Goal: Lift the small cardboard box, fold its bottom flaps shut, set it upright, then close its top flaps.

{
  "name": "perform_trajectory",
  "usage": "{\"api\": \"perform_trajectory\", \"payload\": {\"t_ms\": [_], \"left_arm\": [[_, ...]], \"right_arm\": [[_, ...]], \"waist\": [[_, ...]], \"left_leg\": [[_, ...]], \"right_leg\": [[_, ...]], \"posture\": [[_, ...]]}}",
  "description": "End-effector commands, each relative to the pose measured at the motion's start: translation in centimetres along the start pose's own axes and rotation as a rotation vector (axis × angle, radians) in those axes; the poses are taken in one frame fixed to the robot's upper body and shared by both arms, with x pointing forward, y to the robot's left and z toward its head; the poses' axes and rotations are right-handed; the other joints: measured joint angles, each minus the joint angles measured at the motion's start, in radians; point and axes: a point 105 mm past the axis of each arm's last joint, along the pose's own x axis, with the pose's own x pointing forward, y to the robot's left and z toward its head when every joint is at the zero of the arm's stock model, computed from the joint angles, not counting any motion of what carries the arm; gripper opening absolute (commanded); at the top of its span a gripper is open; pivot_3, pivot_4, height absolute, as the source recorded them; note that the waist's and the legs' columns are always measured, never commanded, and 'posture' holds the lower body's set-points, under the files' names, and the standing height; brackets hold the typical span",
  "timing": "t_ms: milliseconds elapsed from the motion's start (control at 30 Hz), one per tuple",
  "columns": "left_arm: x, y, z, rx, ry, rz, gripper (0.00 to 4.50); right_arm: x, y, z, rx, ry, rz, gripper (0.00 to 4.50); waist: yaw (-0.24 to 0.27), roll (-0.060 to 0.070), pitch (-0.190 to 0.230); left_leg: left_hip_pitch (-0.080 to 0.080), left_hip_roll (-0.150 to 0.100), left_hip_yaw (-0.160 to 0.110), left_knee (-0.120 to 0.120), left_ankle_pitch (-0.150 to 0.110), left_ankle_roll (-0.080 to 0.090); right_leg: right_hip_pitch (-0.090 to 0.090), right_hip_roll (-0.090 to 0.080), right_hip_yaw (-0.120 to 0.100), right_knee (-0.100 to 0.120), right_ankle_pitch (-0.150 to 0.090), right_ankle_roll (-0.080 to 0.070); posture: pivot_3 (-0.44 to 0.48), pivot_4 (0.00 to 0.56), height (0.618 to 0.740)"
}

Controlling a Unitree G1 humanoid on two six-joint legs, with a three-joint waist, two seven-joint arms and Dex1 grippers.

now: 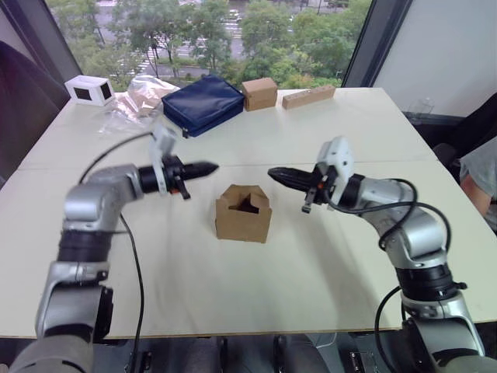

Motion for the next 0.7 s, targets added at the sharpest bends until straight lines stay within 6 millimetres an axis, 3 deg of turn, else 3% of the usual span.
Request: {"api": "perform_trajectory", "payload": {"t_ms": [33, 167, 300, 367, 567, 700], "left_arm": [[0.4, 1.9, -2.4, 0.019, 0.077, 0.043, 0.04], [2.1, 2.5, -5.0, 0.01, 0.143, 0.007, 0.04], [3.9, 2.2, -5.8, -0.069, 0.125, -0.035, 0.04], [4.9, 1.5, -6.7, -0.066, 0.158, -0.075, 0.04], [5.6, 0.4, -9.2, -0.066, 0.238, -0.147, 0.04], [5.7, -0.4, -9.1, -0.111, 0.211, -0.199, 0.04]], "right_arm": [[-0.3, 2.5, 2.3, -0.059, -0.022, 0.074, 0.0], [-0.5, 6.3, 2.6, -0.077, 0.033, 0.197, 0.0], [-0.4, 7.7, 2.7, -0.011, 0.022, 0.206, 0.0], [-0.3, 8.3, 1.2, -0.007, 0.089, 0.196, 0.0], [0.7, 8.4, -1.9, -0.067, 0.22, 0.152, 0.0], [1.5, 7.1, -2.8, -0.099, 0.251, 0.101, 0.0]], "waist": [[0.0, 0.0, 0.0], [0.001, -0.001, 0.001], [0.002, -0.002, 0.001], [0.003, -0.002, 0.001], [-0.007, -0.002, 0.001], [-0.003, -0.002, 0.001]], "left_leg": [[0.0, 0.0, 0.0, 0.0, 0.0, 0.0], [-0.001, 0.0, 0.0, 0.0, 0.0, 0.0], [-0.001, -0.005, 0.0, 0.001, 0.0, 0.0], [-0.001, -0.005, -0.001, 0.001, 0.0, 0.0], [-0.001, -0.007, -0.001, 0.0, 0.0, 0.001], [-0.001, -0.007, -0.001, 0.0, 0.0, 0.001]], "right_leg": [[0.0, 0.0, 0.0, 0.0, 0.0, 0.0], [0.0, 0.0, 0.0, 0.0, 0.0, 0.0], [0.0, 0.0, 0.0, 0.0, 0.0, 0.0], [0.0, -0.001, -0.001, 0.0, 0.0, 0.0], [-0.001, -0.001, 0.0, 0.0, 0.0, 0.0], [-0.001, -0.001, 0.0, 0.001, 0.0, 0.0]], "posture": [[0.0, 0.15, 0.74], [0.0, 0.15, 0.74], [0.0, 0.15, 0.74], [0.0, 0.15, 0.74], [0.0, 0.15, 0.74], [0.0, 0.15, 0.74]]}}
